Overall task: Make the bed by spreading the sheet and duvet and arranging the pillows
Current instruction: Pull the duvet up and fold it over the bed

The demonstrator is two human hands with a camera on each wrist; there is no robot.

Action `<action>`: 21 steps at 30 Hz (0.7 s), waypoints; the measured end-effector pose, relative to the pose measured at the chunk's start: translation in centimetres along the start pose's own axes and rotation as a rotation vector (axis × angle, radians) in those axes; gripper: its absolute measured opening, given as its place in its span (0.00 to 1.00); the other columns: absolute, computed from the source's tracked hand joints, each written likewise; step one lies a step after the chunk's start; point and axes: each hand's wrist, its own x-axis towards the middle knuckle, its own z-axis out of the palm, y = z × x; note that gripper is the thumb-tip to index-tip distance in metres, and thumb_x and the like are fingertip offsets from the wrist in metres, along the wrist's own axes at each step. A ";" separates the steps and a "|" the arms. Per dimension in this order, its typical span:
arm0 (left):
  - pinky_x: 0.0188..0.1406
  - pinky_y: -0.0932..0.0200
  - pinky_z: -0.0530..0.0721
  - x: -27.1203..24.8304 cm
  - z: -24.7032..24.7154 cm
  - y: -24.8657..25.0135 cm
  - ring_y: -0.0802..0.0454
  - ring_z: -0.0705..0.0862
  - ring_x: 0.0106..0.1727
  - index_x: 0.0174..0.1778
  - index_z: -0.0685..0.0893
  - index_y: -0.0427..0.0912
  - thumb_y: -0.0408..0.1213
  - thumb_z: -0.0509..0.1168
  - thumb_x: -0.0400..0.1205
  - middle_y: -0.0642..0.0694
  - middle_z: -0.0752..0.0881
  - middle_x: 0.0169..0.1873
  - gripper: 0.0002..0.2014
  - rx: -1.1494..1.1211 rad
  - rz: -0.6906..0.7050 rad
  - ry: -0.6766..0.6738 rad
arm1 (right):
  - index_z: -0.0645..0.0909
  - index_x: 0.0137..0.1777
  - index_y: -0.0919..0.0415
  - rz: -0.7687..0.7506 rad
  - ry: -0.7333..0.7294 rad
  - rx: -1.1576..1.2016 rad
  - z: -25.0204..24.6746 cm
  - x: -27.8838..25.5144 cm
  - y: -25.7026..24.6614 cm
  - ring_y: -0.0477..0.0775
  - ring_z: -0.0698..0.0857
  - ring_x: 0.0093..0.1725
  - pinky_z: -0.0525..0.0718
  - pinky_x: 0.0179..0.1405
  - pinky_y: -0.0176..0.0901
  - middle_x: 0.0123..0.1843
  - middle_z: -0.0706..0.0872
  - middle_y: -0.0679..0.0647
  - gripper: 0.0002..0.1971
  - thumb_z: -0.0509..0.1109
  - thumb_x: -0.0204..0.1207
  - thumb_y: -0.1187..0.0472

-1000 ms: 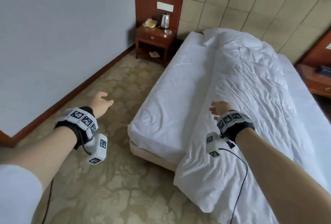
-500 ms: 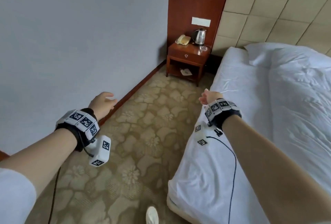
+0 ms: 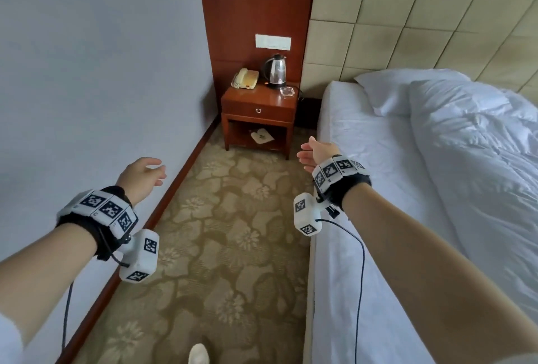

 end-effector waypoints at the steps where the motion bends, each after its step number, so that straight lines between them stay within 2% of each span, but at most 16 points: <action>1: 0.52 0.55 0.73 3.0 1.1 0.5 0.45 0.82 0.49 0.66 0.77 0.37 0.37 0.61 0.83 0.37 0.86 0.52 0.16 -0.002 0.019 -0.029 | 0.78 0.35 0.59 0.018 0.050 0.021 0.1 2.1 -0.2 0.49 0.81 0.31 0.78 0.31 0.39 0.32 0.84 0.54 0.18 0.56 0.85 0.54; 4: 0.51 0.56 0.73 12.2 3.9 4.0 0.44 0.82 0.49 0.65 0.77 0.38 0.37 0.60 0.83 0.42 0.84 0.48 0.15 -0.011 0.095 -0.143 | 0.77 0.35 0.63 0.096 0.223 0.106 -0.3 7.8 -1.3 0.51 0.78 0.27 0.74 0.27 0.38 0.31 0.82 0.57 0.17 0.57 0.84 0.58; 7: 0.39 0.58 0.75 20.8 7.1 8.5 0.45 0.83 0.46 0.62 0.78 0.39 0.38 0.59 0.83 0.43 0.85 0.46 0.13 0.023 0.177 -0.185 | 0.78 0.37 0.64 0.154 0.327 0.165 -1.4 12.0 -3.0 0.52 0.78 0.28 0.74 0.28 0.39 0.30 0.82 0.57 0.16 0.57 0.84 0.59; 9: 0.34 0.62 0.74 25.5 10.4 11.8 0.45 0.82 0.42 0.62 0.79 0.36 0.38 0.59 0.84 0.39 0.86 0.46 0.14 0.025 0.222 -0.256 | 0.77 0.35 0.63 0.179 0.376 0.203 -3.1 13.8 -4.2 0.52 0.78 0.28 0.72 0.29 0.39 0.25 0.83 0.55 0.17 0.57 0.85 0.58; 11: 0.37 0.61 0.76 29.4 14.8 15.4 0.45 0.83 0.40 0.62 0.79 0.36 0.39 0.59 0.84 0.37 0.87 0.49 0.14 0.021 0.272 -0.352 | 0.76 0.34 0.63 0.175 0.469 0.233 -6.0 16.6 -5.4 0.52 0.76 0.28 0.70 0.29 0.39 0.25 0.82 0.56 0.18 0.56 0.85 0.58; 15: 0.39 0.61 0.76 35.3 23.2 21.6 0.45 0.84 0.46 0.61 0.80 0.40 0.41 0.59 0.84 0.43 0.86 0.47 0.13 0.068 0.389 -0.498 | 0.78 0.37 0.64 0.210 0.675 0.275 -12.5 24.0 -6.7 0.52 0.77 0.28 0.71 0.28 0.39 0.27 0.83 0.56 0.18 0.56 0.85 0.56; 17: 0.44 0.58 0.76 39.0 27.2 24.1 0.46 0.84 0.46 0.62 0.79 0.40 0.41 0.59 0.84 0.44 0.86 0.46 0.14 0.075 0.418 -0.532 | 0.79 0.38 0.65 0.224 0.742 0.304 -15.2 28.8 -7.5 0.52 0.78 0.29 0.72 0.29 0.40 0.31 0.82 0.57 0.17 0.57 0.84 0.57; 19: 0.47 0.57 0.74 42.7 30.3 26.5 0.45 0.84 0.46 0.66 0.77 0.39 0.41 0.59 0.84 0.43 0.86 0.46 0.16 0.074 0.426 -0.550 | 0.81 0.44 0.67 0.222 0.750 0.331 -17.0 33.4 -8.5 0.52 0.79 0.30 0.74 0.30 0.40 0.33 0.82 0.57 0.16 0.57 0.84 0.57; 21: 0.41 0.58 0.75 47.3 33.3 29.6 0.44 0.82 0.42 0.68 0.75 0.37 0.39 0.59 0.84 0.42 0.85 0.43 0.17 0.051 0.428 -0.527 | 0.82 0.53 0.68 0.208 0.729 0.339 -18.3 38.4 -9.7 0.52 0.80 0.32 0.74 0.31 0.40 0.35 0.83 0.57 0.17 0.56 0.84 0.56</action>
